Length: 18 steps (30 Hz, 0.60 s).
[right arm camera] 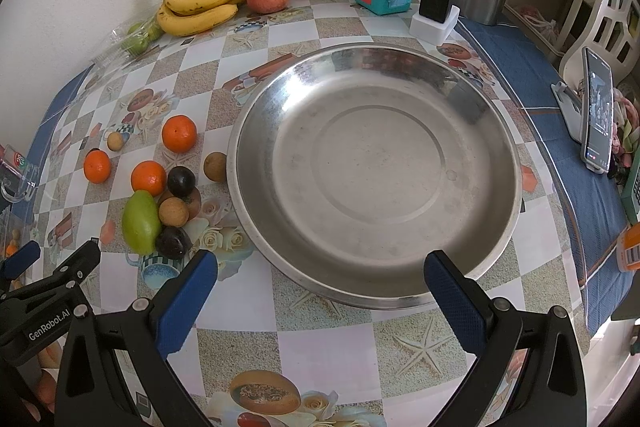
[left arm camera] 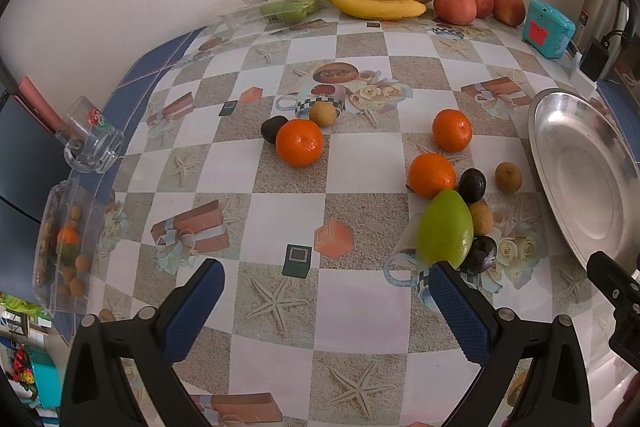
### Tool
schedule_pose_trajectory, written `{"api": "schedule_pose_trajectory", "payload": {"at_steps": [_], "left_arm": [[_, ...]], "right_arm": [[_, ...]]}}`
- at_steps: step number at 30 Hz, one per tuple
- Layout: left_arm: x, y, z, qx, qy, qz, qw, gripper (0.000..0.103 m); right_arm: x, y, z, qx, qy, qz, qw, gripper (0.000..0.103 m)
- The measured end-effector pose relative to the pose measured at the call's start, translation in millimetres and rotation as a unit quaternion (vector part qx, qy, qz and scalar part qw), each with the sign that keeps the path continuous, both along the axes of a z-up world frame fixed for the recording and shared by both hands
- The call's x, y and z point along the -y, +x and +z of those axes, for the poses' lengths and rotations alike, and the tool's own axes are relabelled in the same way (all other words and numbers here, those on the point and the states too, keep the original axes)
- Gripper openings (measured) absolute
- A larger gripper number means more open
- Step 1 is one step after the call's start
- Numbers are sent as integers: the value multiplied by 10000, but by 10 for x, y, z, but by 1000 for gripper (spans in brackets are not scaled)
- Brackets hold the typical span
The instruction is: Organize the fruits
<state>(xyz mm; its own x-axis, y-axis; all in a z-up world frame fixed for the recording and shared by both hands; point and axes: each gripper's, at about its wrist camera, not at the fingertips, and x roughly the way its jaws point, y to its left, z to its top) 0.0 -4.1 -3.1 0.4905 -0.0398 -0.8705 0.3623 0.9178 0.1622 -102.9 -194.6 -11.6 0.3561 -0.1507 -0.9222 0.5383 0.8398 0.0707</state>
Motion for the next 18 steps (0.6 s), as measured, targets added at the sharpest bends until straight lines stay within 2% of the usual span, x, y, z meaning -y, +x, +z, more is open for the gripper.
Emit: {"api": "schedule_pose_trajectory", "payload": {"at_steps": [14,18], "left_arm": [[-1,-10,-2,-140,80,-19,9999,103],[-38,25,16,-406,109,52,9991,103]], "right_arm": [[-17,2,2,-1,2,14,10000,103],[-29,4,21,49,-6,16,10000,103]]}}
